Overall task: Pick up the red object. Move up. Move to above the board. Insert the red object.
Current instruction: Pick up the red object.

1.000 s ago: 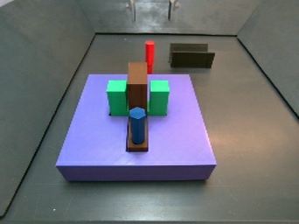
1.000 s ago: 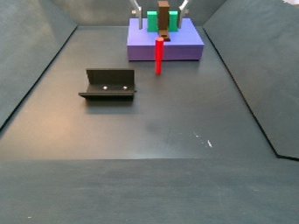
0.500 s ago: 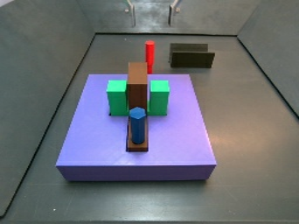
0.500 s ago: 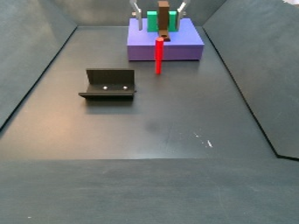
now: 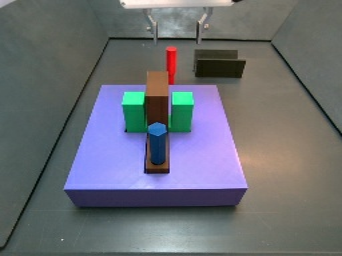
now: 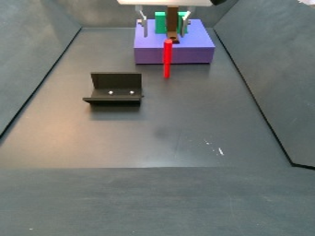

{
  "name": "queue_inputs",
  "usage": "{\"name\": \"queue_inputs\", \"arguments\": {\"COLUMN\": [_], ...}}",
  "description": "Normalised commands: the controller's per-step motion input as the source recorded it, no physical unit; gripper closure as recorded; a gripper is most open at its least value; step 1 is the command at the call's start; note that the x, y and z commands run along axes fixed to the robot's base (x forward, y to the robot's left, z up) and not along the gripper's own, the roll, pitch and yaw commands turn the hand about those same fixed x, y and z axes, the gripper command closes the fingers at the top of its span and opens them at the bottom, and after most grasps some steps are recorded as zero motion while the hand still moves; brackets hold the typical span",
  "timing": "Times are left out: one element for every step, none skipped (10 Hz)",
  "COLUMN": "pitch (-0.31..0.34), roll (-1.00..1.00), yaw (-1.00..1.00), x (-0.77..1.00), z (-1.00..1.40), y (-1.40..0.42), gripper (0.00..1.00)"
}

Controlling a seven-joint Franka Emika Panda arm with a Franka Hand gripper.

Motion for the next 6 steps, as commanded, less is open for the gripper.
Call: {"name": "queue_inputs", "arguments": {"pitch": [-0.021,0.0,0.0,-0.001,-0.023,-0.046], "roll": [0.08,0.11,0.16,0.16,0.15,0.15], "yaw": [0.0,0.0,0.0,0.0,0.0,0.0], "x": [0.0,0.0,0.0,0.0,0.0,0.0], "z": [-0.21,-0.19,-0.17,-0.18,-0.21,-0.28], "y": [0.03,0.01,0.0,0.0,0.0,0.0], "gripper": [0.0,0.0,0.0,0.0,0.0,0.0]}}
